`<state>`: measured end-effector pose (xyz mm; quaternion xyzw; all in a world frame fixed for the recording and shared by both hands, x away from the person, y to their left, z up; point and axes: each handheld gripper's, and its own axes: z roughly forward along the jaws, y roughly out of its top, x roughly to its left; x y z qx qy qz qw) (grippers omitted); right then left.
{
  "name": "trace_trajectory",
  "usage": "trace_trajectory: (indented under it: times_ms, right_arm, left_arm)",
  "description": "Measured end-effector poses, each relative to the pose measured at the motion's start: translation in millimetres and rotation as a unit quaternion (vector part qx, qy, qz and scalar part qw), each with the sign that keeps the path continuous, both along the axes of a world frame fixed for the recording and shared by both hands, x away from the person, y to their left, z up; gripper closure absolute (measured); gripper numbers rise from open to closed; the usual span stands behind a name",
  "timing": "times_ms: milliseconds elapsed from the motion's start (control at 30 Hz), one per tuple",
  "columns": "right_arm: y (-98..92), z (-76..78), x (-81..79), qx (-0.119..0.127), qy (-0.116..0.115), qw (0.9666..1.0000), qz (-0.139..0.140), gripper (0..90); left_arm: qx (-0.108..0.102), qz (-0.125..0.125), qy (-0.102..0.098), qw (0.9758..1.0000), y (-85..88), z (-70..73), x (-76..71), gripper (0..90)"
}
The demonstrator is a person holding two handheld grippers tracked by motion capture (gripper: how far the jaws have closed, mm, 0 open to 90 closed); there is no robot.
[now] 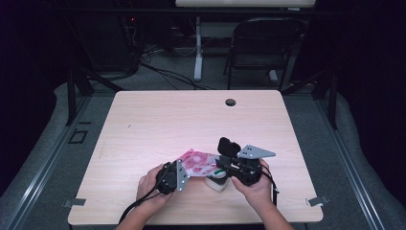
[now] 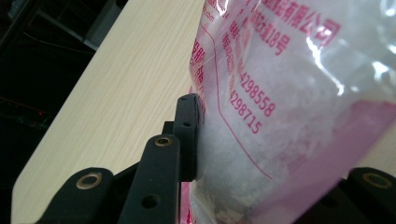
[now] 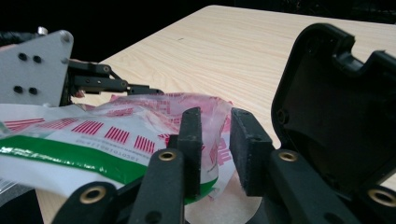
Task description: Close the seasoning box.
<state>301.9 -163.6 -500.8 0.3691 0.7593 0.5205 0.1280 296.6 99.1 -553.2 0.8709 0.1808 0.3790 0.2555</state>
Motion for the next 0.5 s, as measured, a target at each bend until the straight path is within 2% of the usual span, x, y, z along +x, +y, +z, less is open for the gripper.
trace_trajectory:
  times_ms: [133,200,267,300,500]
  right_arm:
    - [-1.0,2.4,-0.8,0.004,-0.001,1.0,-0.002,67.7]
    - [-1.9,4.4,-1.7,0.009,-0.003,1.0,-0.003,65.0]
    - [-2.5,6.0,-2.2,0.006,-0.002,1.0,-0.003,64.5]
    - [-2.8,7.9,-2.7,0.014,-0.004,0.9999,-0.005,64.4]
    - [-5.6,11.2,-3.4,0.021,-0.004,0.9997,-0.008,64.1]
  left_arm:
    - [0.0,0.0,0.008,1.0,-0.7,-1.6,0.3,74.6]
    - [-0.006,0.0,0.014,0.9999,-0.5,-2.4,1.7,74.7]
    - [-0.007,-0.001,0.018,0.9998,-0.3,-2.5,2.0,74.7]
    - [-0.015,0.0,0.029,0.9995,0.1,-3.4,2.8,74.7]
    - [-0.026,0.002,0.037,0.999,1.0,-5.0,3.8,74.8]
